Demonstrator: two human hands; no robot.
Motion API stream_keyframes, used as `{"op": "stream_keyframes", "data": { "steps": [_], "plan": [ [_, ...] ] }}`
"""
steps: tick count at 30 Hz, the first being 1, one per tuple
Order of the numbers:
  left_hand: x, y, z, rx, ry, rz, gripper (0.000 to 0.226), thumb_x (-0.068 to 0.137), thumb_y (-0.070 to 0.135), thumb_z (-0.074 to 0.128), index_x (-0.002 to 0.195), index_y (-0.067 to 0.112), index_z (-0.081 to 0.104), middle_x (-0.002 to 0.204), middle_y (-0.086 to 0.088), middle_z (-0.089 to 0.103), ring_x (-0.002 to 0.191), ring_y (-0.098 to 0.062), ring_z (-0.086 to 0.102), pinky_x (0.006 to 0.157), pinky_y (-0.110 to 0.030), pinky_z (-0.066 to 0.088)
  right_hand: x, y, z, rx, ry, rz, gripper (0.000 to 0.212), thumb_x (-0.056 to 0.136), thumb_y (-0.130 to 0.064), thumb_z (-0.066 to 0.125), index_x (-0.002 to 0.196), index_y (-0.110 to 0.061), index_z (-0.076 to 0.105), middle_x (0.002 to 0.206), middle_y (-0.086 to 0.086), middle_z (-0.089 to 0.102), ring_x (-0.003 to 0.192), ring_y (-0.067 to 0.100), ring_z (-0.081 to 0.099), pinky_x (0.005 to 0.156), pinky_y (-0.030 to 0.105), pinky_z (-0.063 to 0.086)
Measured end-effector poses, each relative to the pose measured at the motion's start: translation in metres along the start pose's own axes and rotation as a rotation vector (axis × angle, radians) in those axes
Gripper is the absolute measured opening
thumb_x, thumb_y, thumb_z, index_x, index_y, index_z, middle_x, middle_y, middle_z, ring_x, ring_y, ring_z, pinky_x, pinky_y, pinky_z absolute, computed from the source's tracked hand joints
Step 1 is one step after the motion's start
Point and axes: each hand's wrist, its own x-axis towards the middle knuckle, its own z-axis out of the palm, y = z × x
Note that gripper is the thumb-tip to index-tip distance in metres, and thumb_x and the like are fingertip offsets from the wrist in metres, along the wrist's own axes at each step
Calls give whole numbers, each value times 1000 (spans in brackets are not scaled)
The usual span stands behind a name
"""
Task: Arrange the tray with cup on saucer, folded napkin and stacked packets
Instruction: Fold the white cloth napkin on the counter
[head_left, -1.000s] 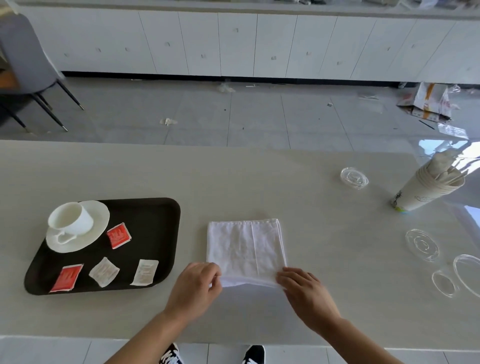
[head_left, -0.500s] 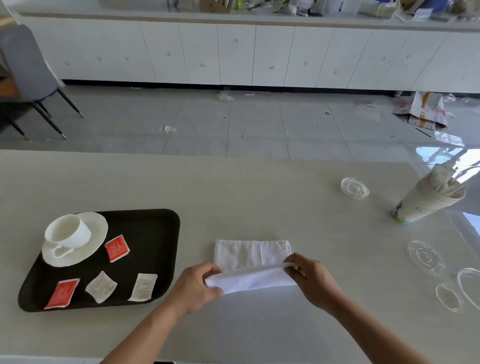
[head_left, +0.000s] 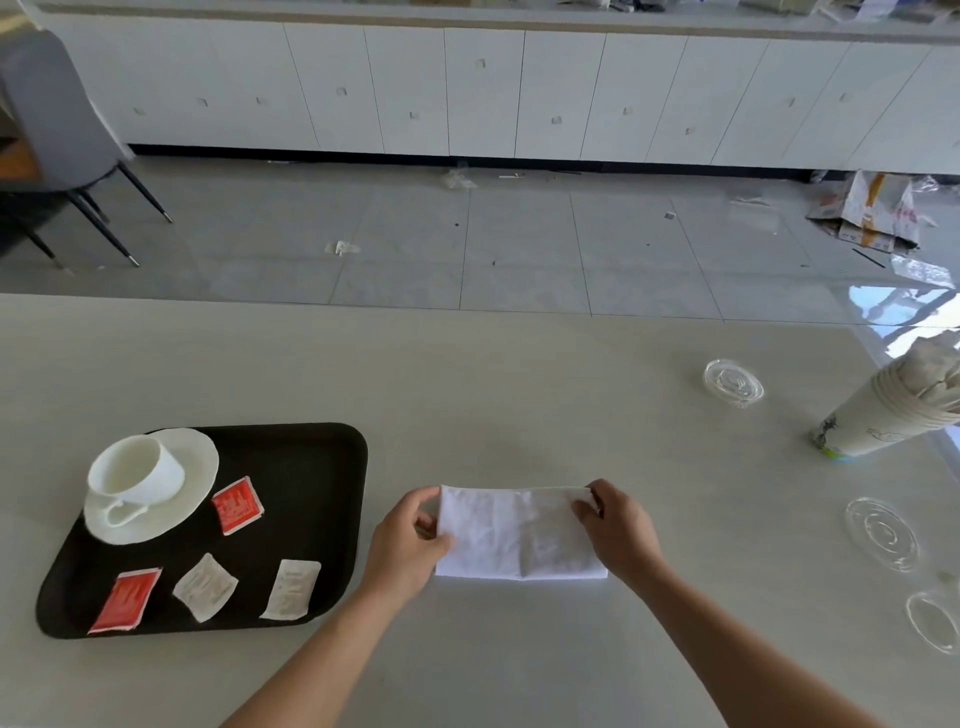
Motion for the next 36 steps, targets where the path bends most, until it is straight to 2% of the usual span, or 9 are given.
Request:
{"op": "stream_keyframes", "data": {
  "steps": [4, 9, 11, 14, 17, 19, 21, 28, 36],
  "plan": [
    [-1, -3, 5, 92, 30, 15, 51, 73, 13, 73, 117, 33, 57, 72, 6, 63, 67, -9, 62, 59, -20, 47, 2, 3, 3, -34, 43, 3, 17, 90, -25, 64, 82, -13, 54, 68, -2, 55, 64, 22, 52, 52, 30, 33],
    [-7, -2, 14, 173, 159, 57, 49, 74, 13, 70, 119, 28, 57, 82, 9, 58, 71, -7, 58, 62, -21, 44, 0, 7, 7, -1, 69, -6, 22, 89, -23, 66, 109, -14, 59, 87, 0, 62, 77, 22, 58, 65, 29, 41],
    [-14, -3, 19, 280, 246, 132, 53, 74, 13, 72, 122, 26, 54, 98, 7, 52, 84, -12, 56, 69, -25, 47, -6, 9, 7, -26, 155, -90, 32, 88, -21, 68, 117, -14, 58, 102, 3, 62, 89, 23, 59, 70, 32, 48],
    [-17, -8, 27, 571, 292, 437, 53, 75, 17, 72, 125, 19, 54, 121, -4, 52, 112, -28, 55, 85, -37, 50, -21, 13, 17, -231, 281, -362, 44, 89, -29, 66, 130, -17, 55, 130, 1, 58, 118, 25, 51, 88, 40, 52],
    [-9, -6, 37, 846, 176, 592, 62, 91, 38, 53, 145, 14, 37, 155, -16, 31, 144, -35, 26, 114, -52, 30, -27, 12, 33, -470, 179, -553, 59, 97, -47, 47, 149, -20, 36, 159, -2, 30, 147, 23, 23, 116, 43, 23],
    [-3, -9, 42, 947, 100, 554, 69, 96, 51, 34, 152, 12, 20, 161, -14, 12, 149, -32, 9, 118, -53, 15, -25, 13, 43, -585, 93, -546, 67, 98, -55, 33, 153, -17, 25, 164, -2, 14, 151, 22, 5, 119, 46, 9],
    [-1, -14, 44, 998, 68, 508, 73, 95, 56, 25, 152, 11, 16, 161, -14, 9, 149, -31, 6, 117, -51, 10, -23, 17, 47, -633, 47, -488, 74, 97, -61, 26, 153, -13, 23, 164, 1, 13, 151, 23, 3, 119, 47, 7],
    [4, -23, 48, 989, 26, 447, 76, 92, 57, 30, 152, 11, 20, 160, -15, 17, 148, -32, 12, 116, -52, 11, -18, 25, 50, -652, 13, -474, 79, 97, -64, 25, 153, -9, 20, 162, 4, 16, 151, 24, 8, 119, 45, 9],
    [4, -22, 48, 996, 3, 423, 76, 93, 57, 25, 152, 12, 14, 160, -16, 12, 148, -33, 7, 116, -51, 8, -16, 37, 44, -627, 9, -394, 80, 96, -67, 20, 155, -13, 11, 164, 0, 1, 151, 17, -9, 120, 44, -1]
  ]
}}
